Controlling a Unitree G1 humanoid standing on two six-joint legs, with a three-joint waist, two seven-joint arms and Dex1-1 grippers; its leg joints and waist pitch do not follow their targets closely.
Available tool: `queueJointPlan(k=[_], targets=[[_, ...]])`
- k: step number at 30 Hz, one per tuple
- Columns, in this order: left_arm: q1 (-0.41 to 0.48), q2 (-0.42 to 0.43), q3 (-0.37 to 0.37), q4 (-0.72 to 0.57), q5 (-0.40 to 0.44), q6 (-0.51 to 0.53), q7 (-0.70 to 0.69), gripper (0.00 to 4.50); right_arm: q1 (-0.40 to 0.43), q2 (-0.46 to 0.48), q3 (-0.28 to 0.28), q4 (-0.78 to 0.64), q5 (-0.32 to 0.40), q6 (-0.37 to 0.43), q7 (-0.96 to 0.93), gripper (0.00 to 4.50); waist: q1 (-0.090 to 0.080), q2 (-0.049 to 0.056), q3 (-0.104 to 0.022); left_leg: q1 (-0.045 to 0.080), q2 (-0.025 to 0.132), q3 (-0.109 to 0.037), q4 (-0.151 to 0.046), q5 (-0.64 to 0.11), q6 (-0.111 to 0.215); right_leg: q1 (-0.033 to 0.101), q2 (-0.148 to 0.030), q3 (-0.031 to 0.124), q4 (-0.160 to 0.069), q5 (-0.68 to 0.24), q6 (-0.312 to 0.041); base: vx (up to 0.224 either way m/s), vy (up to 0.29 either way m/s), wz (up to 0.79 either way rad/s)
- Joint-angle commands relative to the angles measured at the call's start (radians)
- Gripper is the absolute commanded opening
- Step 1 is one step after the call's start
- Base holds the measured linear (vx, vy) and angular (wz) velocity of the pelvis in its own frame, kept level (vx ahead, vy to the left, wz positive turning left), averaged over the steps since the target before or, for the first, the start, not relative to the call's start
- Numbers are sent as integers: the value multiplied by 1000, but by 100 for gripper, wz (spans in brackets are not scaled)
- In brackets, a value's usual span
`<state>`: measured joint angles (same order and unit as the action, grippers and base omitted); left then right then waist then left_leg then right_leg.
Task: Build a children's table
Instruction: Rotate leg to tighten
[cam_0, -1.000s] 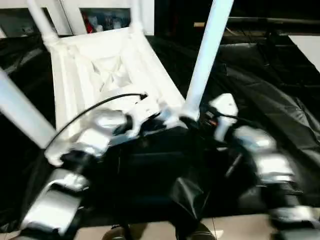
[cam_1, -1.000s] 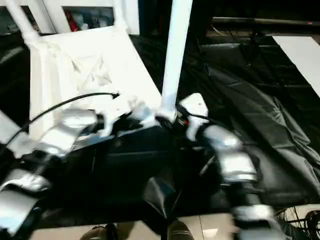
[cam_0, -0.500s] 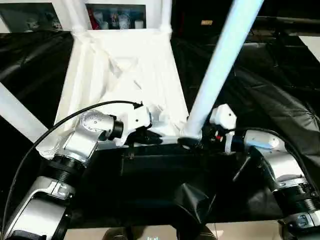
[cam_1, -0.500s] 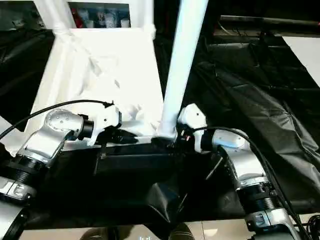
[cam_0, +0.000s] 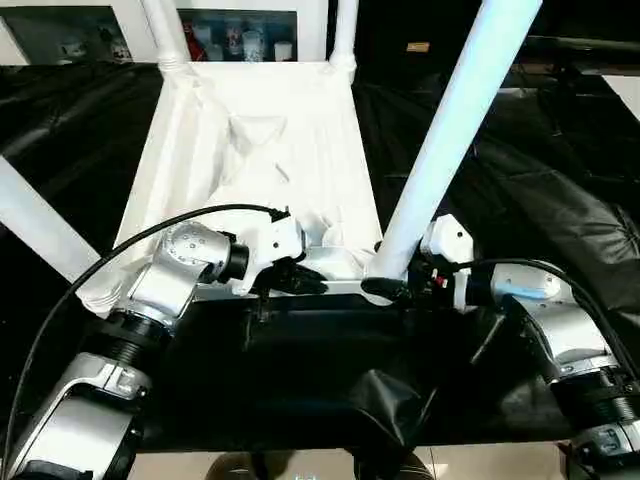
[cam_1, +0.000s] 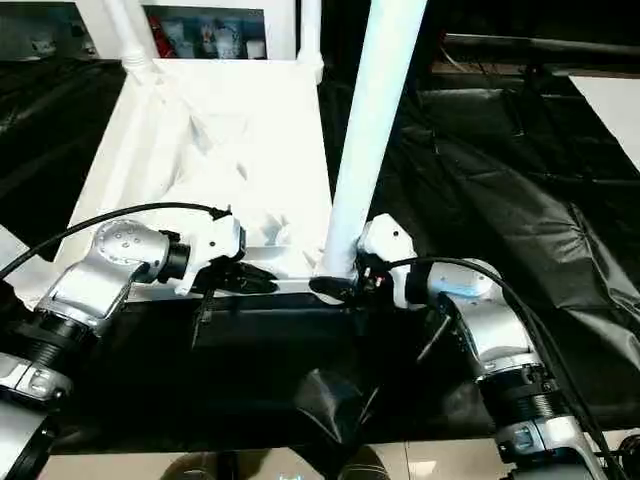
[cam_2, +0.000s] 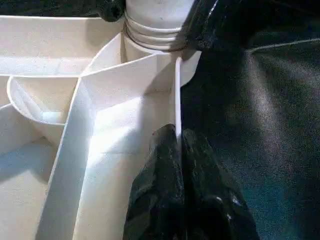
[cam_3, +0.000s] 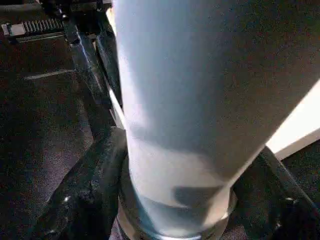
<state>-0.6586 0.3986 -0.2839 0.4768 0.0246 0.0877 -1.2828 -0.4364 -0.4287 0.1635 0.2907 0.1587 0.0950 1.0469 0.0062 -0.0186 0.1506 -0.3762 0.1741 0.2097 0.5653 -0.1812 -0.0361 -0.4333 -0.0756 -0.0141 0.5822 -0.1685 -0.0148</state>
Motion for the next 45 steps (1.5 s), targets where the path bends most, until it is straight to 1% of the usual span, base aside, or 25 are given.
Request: queueJointPlan(k=[1, 3, 4, 6, 7, 9, 10, 11, 14, 15, 16, 18, 19, 23, 27, 28, 30, 32, 33, 36, 37, 38, 40, 43, 45], targets=[[33, -12, -39, 31, -3, 15, -8, 0, 17, -2, 34, 23, -9, -1, 36, 264, -2, -7, -70, 18, 52, -15, -50, -85, 140, 60, -54, 36, -42, -52, -310, 0, 0, 0], [35, -13, -40, 35, 1, 13, -3, 0, 19, 2, 34, 30, -9, -6, 31, 264, -2, -6, -69, 18, 53, -15, -50, -79, 144, 59, -54, 35, -41, -43, -311, 0, 0, 0], [33, -22, -36, 46, 10, 23, 26, 0, 20, 13, 27, 42, -9, -3, 9, 264, -4, -12, -68, 17, 52, -14, -49, -80, 147, 59, -53, 36, -41, -42, -311, 0, 0, 0], [12, -55, -20, 90, 35, 34, 119, 0, 14, 50, 6, 84, -28, -5, -84, 263, -6, -12, -64, 17, 52, -14, -50, -101, 143, 53, -55, 36, -47, -89, -304, 0, 0, 0], [-9, -81, -10, 134, 58, 41, 200, 0, 8, 89, -11, 117, -47, -2, -181, 263, -7, -13, -55, 21, 51, -16, -58, -175, 105, 49, -55, 34, -64, -231, -278, 0, 0, 0], [-19, -94, -7, 154, 66, 41, 234, 0, 6, 110, -19, 132, -57, 0, -230, 263, -10, -12, -49, 22, 50, -20, -62, -232, 75, 42, -58, 35, -77, -354, -243, -25, 2, 0], [-31, -113, 0, 178, 74, 53, 282, 0, 5, 138, -29, 146, -66, 1, -291, 263, -10, -12, -43, 31, 51, -25, -68, -299, 41, 37, -59, 34, -88, -481, -207, 0, 0, 0], [-56, -148, 13, 218, 79, 70, 355, 0, 4, 201, -51, 156, -70, 32, -404, 262, -14, -10, -43, 33, 50, -31, -72, -329, 20, 36, -61, 33, -93, -541, -179, -51, 9, 1], [-85, -190, 27, 258, 85, 94, 443, 0, -9, 299, -89, 170, -67, 80, -576, 261, -19, -8, -45, 32, 50, -39, -81, -353, -3, 32, -61, 33, -101, -574, -138, -23, 8, -2], [-85, -190, 27, 258, 85, 94, 443, 0, -9, 299, -89, 170, -67, 80, -576, 261, -21, -8, -44, 33, 50, -38, -82, -359, -6, 27, -60, 34, -103, -574, -135, 0, 0, 0], [-94, -203, 32, 268, 86, 102, 470, 0, -16, 332, -104, 179, -65, 93, -636, 261, -24, -10, -43, 31, 48, -41, -83, -374, -9, 28, -62, 32, -104, -587, -130, 0, 0, 0], [-127, -246, 50, 309, 99, 117, 575, 0, -57, 430, -110, 247, -107, 77, -820, 261, -31, -1, -46, 33, 47, -40, -84, -380, -17, 22, -61, 32, -105, -562, -130, 0, 0, 0], [-135, -254, 52, 322, 106, 114, 600, 0, -74, 459, -110, 275, -119, 61, -871, 261, -36, -4, -42, 29, 46, -43, -88, -397, -22, 25, -60, 28, -106, -569, -127, 0, 0, 0], [-141, -257, 50, 339, 112, 96, 604, 0, -89, 500, -122, 295, -107, 43, -882, 261, -36, -4, -41, 35, 44, -43, -89, -433, -10, 19, -60, 28, -117, -587, -98, 0, 0, 0], [-133, -252, 42, 332, 110, 78, 576, 0, -73, 518, -131, 261, -85, 10, -838, 261, -33, -5, -41, 34, 47, -42, -91, -435, -5, 18, -62, 31, -117, -579, -95, 0, 0, 0], [-132, -250, 41, 329, 109, 82, 571, 0, -71, 520, -135, 253, -79, 6, -831, 317, -31, -4, -41, 35, 47, -40, -91, -428, -1, 17, -62, 32, -117, -566, -100, 0, 0, 0], [-127, -241, 40, 319, 107, 73, 558, 0, -69, 505, -129, 229, -85, -15, -809, 331, -29, -1, -41, 34, 48, -38, -92, -415, 2, 17, -61, 33, -116, -547, -107, 0, 0, 0], [-123, -223, 37, 307, 104, 52, 511, 0, -71, 464, -120, 192, -95, -40, -779, 337, -32, -5, -41, 22, 47, -42, -95, -407, 12, 27, -64, 31, -114, -558, -103, 0, 0, 0], [-122, -221, 37, 306, 103, 53, 506, 0, -71, 457, -119, 186, -95, -41, -774, 366, -32, -5, -41, 21, 48, -42, -96, -404, 13, 27, -64, 31, -115, -564, -103, 0, 0, 0], [-108, -187, 24, 277, 96, 36, 428, 0, -59, 366, -96, 117, -68, -10, -644, 373, -34, -6, -47, 10, 48, -43, -94, -349, 25, 37, -66, 31, -108, -528, -108, 0, 0, 0], [-108, -187, 24, 277, 96, 36, 428, 0, -59, 366, -96, 117, -68, -10, -644, 380, -32, -6, -50, 7, 49, -40, -92, -316, 38, 39, -64, 34, -102, -467, -122, 0, 0, 0], [-99, -169, 16, 262, 94, 28, 387, 0, -46, 311, -79, 80, -59, 18, -554, 380, -30, -1, -51, 13, 49, -33, -88, -303, 46, 34, -61, 34, -101, -422, -144, 0, 0, 0], [-84, -145, 7, 239, 82, 10, 325, 0, -20, 223, -48, 36, -56, 50, -428, 380, -24, -8, -48, 15, 48, -29, -84, -296, 61, 39, -59, 35, -101, -405, -159, 0, 0, 0], [-60, -112, -8, 206, 53, -35, 223, 0, 19, 113, -14, -14, -48, 47, -263, 380, -22, -5, -56, 12, 50, -25, -77, -262, 83, 43, -59, 36, -92, -349, -189, 17, -6, 0], [-49, -101, -14, 188, 37, -48, 176, 0, 27, 89, -12, -24, -42, 47, -226, 380, -24, -8, -59, 2, 49, -27, -75, -225, 94, 52, -61, 34, -85, -306, -209, 52, -15, -3]])
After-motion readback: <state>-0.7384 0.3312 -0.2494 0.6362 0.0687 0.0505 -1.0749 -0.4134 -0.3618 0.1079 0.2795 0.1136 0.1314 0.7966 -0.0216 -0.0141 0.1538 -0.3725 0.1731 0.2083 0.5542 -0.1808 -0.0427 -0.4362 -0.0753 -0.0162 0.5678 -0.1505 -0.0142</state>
